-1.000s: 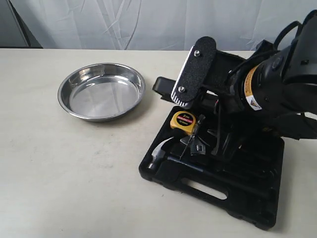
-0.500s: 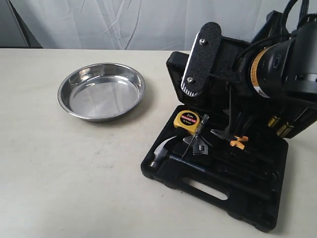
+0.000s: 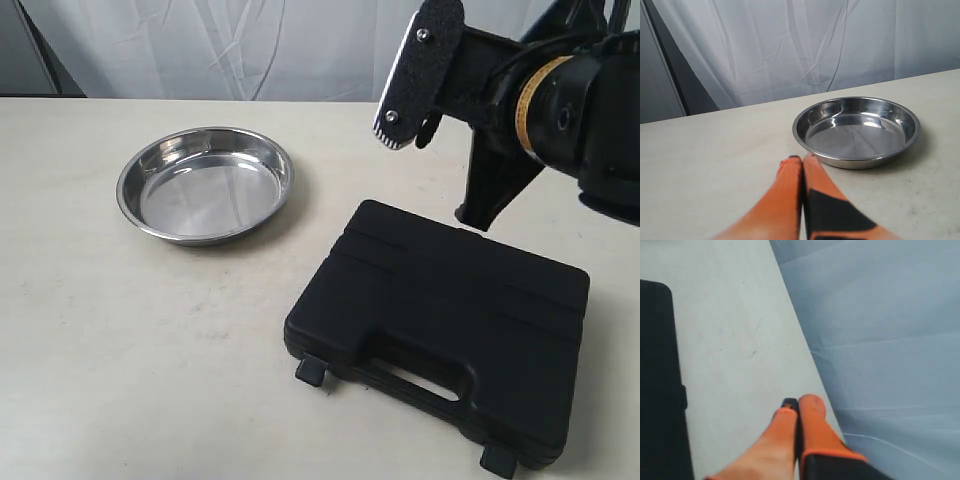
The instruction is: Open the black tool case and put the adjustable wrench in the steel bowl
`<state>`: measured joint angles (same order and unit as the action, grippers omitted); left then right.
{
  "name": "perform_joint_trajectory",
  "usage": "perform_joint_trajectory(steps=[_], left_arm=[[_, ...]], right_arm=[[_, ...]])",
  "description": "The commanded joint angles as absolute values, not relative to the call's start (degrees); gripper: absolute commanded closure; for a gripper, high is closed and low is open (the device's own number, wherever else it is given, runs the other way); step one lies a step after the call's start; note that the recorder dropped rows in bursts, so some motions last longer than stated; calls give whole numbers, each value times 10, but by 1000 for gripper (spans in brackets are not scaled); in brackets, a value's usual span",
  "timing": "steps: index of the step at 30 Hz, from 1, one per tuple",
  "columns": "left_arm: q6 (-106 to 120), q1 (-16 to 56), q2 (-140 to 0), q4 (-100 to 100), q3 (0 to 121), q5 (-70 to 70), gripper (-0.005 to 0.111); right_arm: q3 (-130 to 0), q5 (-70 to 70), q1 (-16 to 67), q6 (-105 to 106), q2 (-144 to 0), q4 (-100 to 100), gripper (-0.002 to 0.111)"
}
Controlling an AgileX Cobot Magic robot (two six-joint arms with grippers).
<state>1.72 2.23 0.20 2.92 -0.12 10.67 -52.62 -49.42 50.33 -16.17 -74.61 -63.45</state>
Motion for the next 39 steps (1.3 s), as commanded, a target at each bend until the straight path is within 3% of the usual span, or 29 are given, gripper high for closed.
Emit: perform_joint_trajectory(steps=[1,7,10,12,18,25,39], left_arm=[[17,24,0,31,0,103,106],[17,24,0,31,0,103,106],[17,24,0,31,0,103,106],[17,24,0,31,0,103,106],[17,24,0,31,0,103,106],[17,24,0,31,0,103,106],[17,24,0,31,0,103,106]], right_arm=[[-529,-477,499,-185,-745,-491,108],[-529,-460,470,0,-790,-133,108],[-529,-452,451,20,-824,-106,106],[-529,-451,441,20,-840,-95,100],[-529,-454,440,69,-878,-4,61],[-512,-423,441,84,-920,57,66],[-487,-382,441,84,-974,58,66]])
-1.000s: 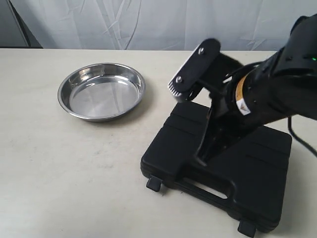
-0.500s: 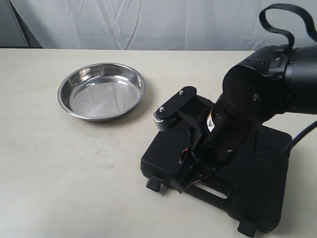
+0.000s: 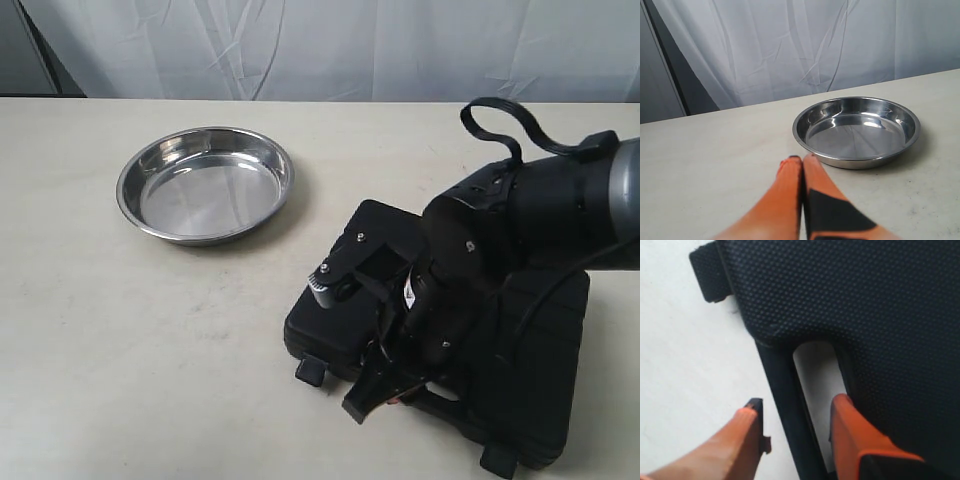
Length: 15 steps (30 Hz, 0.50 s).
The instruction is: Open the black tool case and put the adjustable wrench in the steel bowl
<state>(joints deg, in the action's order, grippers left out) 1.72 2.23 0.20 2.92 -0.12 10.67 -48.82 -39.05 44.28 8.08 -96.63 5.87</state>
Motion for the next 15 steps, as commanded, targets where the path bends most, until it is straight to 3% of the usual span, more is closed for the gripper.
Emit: perform_joint_trajectory(steps=[1,6,8,12,15], left_arm=[[17,24,0,31,0,103,106],[17,24,0,31,0,103,106],[17,24,0,31,0,103,106],[17,24,0,31,0,103,106],[17,24,0,31,0,103,106]], right_arm=[[-487,-382,441,84,-977,58,66],[-487,-382,441,84,-986,58,68],[-487,-382,441,84,-982,59,77],[-488,-386,441,84,-974,56,110],[-488,-389,441,84,-969,55,108]])
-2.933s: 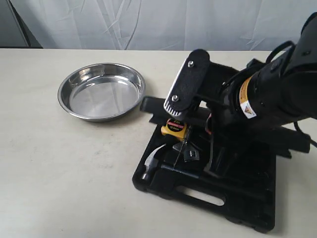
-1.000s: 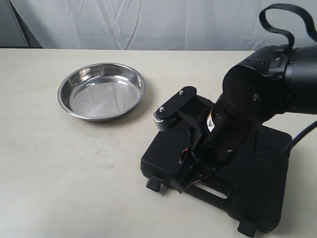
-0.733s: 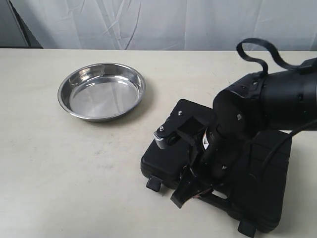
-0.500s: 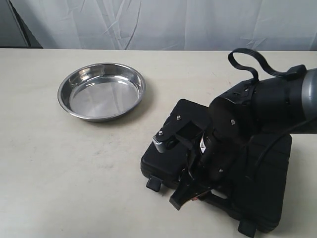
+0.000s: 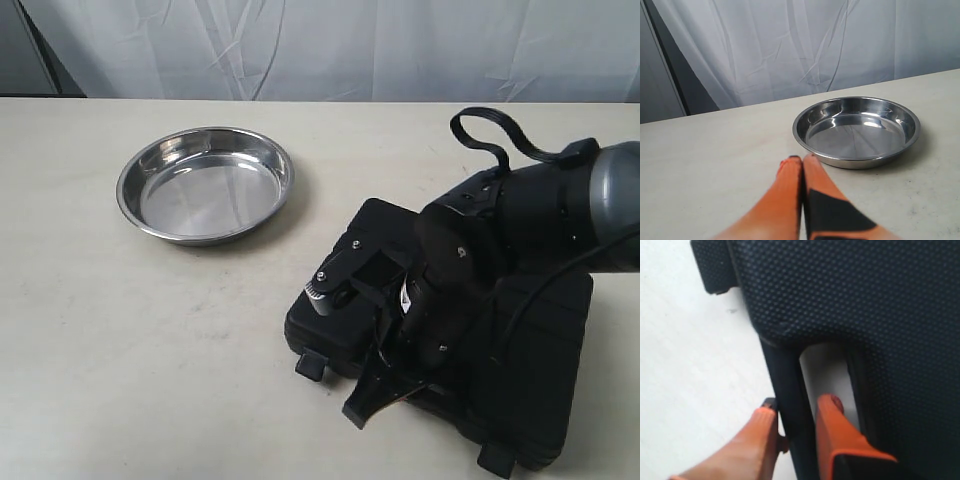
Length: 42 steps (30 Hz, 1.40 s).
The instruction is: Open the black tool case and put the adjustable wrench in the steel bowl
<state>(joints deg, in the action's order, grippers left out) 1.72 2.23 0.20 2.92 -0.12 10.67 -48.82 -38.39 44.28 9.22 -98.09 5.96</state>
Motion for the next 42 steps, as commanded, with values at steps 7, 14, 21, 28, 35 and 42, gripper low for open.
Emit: perform_joint_trajectory(steps=[7,14,21,28,35,42], left_arm=[[17,24,0,31,0,103,106],[17,24,0,31,0,103,106],[17,24,0,31,0,103,106],[17,24,0,31,0,103,106],[17,24,0,31,0,103,106],[17,24,0,31,0,103,106]], right_arm=[[-488,-403,441,85,-934,54,108],[-507,-442,441,38,-803,-50,109],[-583,-537,441,-116,-760,-361,109],[-584,-551,441,-160,-763,-532,109],[-584,-552,436,-199,-801,-601,109],[-584,-530,395,-203,-836,-398,109]])
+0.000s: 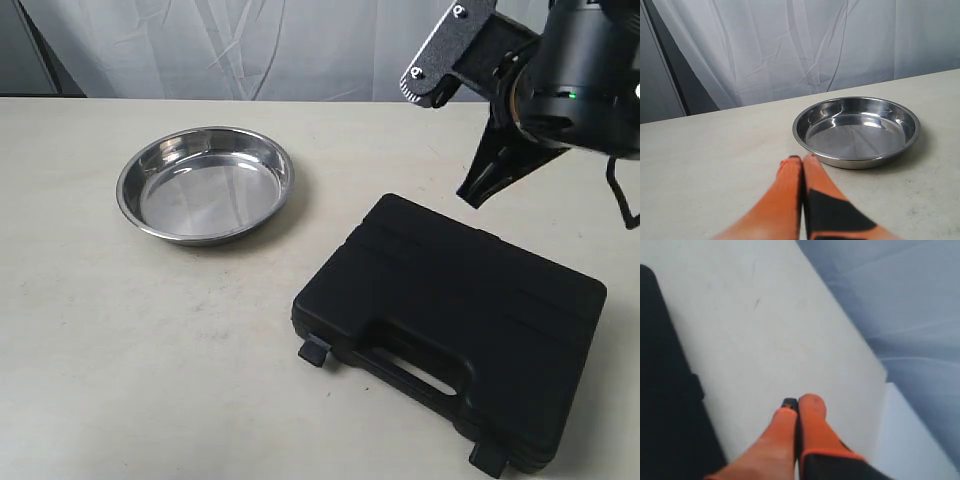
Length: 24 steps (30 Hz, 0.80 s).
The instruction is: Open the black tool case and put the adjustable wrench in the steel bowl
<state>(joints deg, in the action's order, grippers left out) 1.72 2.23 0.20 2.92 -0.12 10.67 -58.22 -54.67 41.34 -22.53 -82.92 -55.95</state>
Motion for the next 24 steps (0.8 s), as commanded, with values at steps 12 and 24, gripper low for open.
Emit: perform_joint_trajectory(steps=[12,24], left_arm=[[17,24,0,31,0,103,106],[17,24,0,31,0,103,106]], right_arm=[[-506,-445,394,140,-857,67,100],[-500,-429,394,119,-948,112,66]])
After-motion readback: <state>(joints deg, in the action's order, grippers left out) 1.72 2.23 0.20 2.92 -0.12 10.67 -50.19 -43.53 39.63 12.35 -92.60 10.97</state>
